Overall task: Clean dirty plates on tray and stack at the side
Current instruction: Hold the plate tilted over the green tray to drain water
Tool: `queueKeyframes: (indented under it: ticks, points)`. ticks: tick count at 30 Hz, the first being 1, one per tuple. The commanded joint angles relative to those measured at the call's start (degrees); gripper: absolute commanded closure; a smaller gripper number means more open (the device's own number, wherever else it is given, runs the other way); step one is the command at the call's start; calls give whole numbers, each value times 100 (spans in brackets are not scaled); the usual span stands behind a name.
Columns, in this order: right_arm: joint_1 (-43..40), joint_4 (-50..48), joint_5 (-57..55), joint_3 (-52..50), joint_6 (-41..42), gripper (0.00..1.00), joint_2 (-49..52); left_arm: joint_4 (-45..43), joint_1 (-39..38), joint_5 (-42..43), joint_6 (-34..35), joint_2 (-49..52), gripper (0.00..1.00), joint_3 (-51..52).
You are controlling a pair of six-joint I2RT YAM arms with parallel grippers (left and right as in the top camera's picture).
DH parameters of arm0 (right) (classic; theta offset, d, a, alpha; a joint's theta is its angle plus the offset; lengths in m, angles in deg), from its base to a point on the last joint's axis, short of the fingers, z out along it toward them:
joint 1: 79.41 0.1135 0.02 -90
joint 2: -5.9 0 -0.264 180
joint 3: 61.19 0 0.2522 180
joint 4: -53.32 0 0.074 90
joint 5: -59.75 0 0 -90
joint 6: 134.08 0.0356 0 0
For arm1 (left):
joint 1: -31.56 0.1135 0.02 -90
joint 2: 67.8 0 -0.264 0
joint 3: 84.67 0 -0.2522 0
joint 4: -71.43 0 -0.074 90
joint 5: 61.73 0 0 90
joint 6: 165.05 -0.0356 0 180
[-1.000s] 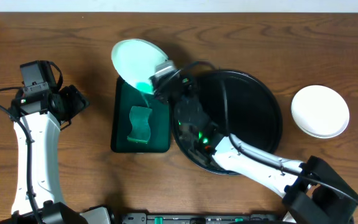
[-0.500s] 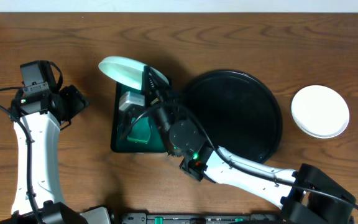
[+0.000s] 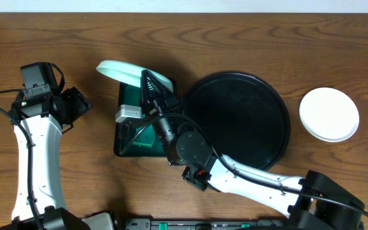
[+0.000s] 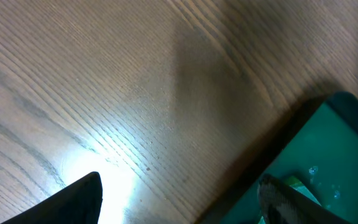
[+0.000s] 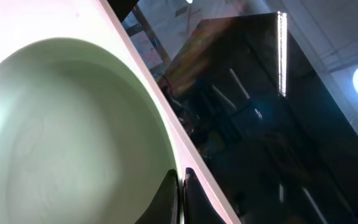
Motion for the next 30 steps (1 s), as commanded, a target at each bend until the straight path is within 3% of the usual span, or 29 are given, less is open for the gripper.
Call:
queueKeyframes:
  ticks: [1,19,30]
  points:
    - [66,-52,20,96,-122,99,-15,15,24,-33,9,-20,20,-85]
    - [70,-50,-22,96,-308,99,-15,13,24,-31,9,-20,20,-85]
    - [103,-37,-85,96,72,99,-15,15,24,-31,7,-20,20,-85]
